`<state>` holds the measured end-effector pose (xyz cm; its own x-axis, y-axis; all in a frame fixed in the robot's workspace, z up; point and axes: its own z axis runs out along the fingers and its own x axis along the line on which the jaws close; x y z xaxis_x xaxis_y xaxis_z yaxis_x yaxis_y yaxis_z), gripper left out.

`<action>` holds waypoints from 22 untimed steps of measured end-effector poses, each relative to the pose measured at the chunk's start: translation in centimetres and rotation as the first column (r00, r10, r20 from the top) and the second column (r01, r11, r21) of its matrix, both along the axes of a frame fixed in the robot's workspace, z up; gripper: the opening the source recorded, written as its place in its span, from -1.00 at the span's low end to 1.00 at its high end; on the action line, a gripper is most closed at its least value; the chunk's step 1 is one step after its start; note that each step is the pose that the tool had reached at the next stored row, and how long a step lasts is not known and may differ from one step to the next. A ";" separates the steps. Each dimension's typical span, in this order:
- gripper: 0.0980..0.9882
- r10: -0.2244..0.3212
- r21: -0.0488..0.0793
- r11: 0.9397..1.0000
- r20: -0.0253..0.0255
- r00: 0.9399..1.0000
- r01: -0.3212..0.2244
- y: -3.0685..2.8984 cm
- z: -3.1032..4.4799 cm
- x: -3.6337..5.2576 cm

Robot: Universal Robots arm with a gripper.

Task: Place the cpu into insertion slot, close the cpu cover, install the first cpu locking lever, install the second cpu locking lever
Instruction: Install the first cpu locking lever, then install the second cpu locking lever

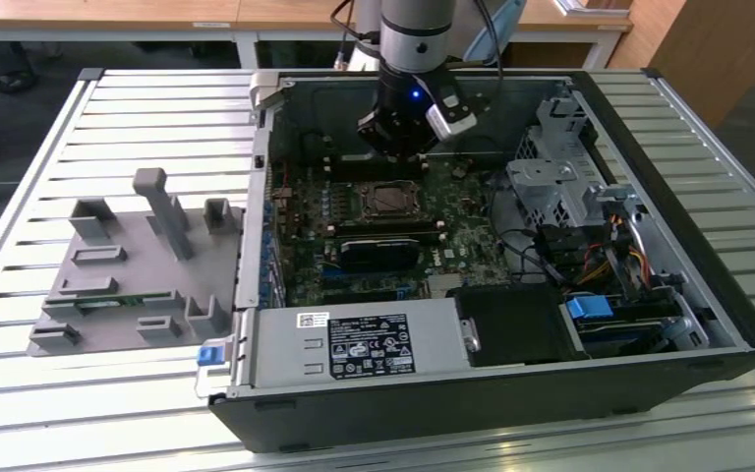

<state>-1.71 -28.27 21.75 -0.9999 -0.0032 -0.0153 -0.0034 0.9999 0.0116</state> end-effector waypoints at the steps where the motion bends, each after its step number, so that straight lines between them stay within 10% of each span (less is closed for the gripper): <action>1: -0.98 0.000 0.000 1.000 0.000 1.000 0.000 -0.01 0.00 0.00; 22: -0.98 0.000 0.000 1.000 0.000 1.000 0.000 -0.86 0.00 0.22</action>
<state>-1.49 -29.13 21.75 -0.9999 -0.0032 -0.0152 -0.0033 0.9999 0.0114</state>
